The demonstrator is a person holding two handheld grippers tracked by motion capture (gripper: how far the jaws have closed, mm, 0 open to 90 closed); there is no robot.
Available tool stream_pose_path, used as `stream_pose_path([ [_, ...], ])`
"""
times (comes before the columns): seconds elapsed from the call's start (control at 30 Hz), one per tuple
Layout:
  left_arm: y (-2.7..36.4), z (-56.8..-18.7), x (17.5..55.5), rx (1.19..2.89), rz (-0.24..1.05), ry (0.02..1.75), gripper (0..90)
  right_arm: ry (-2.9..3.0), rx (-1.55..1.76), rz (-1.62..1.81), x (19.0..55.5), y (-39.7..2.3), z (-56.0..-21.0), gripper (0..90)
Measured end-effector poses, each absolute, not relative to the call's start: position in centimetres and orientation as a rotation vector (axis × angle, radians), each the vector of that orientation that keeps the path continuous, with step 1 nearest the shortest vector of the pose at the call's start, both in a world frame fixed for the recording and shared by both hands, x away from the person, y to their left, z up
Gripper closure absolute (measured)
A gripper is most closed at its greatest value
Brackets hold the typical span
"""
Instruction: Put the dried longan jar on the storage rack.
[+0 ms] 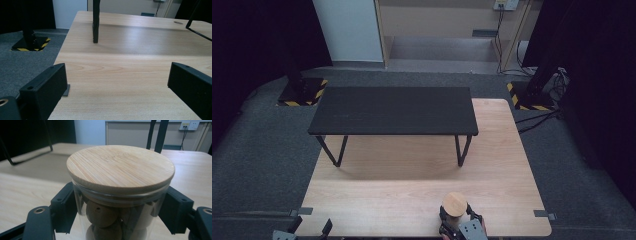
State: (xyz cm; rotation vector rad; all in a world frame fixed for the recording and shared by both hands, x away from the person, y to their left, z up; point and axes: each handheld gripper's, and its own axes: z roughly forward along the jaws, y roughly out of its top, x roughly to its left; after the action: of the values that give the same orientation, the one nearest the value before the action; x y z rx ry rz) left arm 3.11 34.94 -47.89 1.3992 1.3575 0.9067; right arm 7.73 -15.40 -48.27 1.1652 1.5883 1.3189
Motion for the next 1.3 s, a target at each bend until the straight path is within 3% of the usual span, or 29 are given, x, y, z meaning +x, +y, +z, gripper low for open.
stream_pose_path([
  [0.5,34.8,-47.8,3.4,1.398,0.894,1.342,1.2,1.548,1.126,1.397,10.1,-15.5,-40.2,25.9],
  [1.3,35.2,-47.7,3.5,1.394,0.896,1.357,1.3,1.557,1.034,1.417,16.4,-15.6,-31.2,25.9],
])
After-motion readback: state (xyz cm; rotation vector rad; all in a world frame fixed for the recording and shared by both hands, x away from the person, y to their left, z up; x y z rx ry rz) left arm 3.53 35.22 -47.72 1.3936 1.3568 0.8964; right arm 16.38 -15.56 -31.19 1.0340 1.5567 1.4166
